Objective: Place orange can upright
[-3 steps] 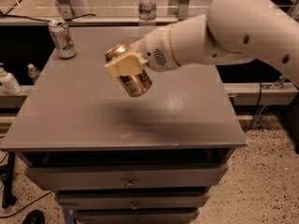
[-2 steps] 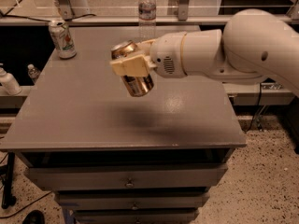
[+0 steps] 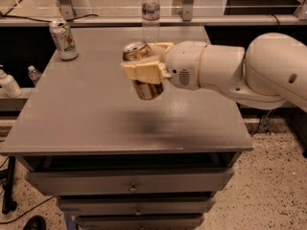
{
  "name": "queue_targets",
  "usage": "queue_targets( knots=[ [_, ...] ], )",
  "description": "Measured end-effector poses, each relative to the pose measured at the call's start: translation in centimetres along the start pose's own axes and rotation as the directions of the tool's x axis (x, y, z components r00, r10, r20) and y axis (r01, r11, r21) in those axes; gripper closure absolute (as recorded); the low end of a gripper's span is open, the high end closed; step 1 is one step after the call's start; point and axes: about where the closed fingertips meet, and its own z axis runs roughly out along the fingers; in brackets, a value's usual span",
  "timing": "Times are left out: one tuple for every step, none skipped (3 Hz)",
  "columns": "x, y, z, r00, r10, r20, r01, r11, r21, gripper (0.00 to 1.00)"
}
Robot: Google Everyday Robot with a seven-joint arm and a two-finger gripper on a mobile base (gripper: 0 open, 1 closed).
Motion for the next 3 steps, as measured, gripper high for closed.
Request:
queue_targets(
  knots=[
    [-0.4,0.1,-1.3,0.999,-0.029,0.016,0.029,0.9993,-0.023,1.00],
    [-0.7,-0.1,-4.4,0.993,-0.098,0.067,0.101,0.9941,-0.039,1.00],
    [-0.2,-0.3,-7.5,0.981,-0.159,0.113,0.165,0.9853,-0.044,1.00]
  ],
)
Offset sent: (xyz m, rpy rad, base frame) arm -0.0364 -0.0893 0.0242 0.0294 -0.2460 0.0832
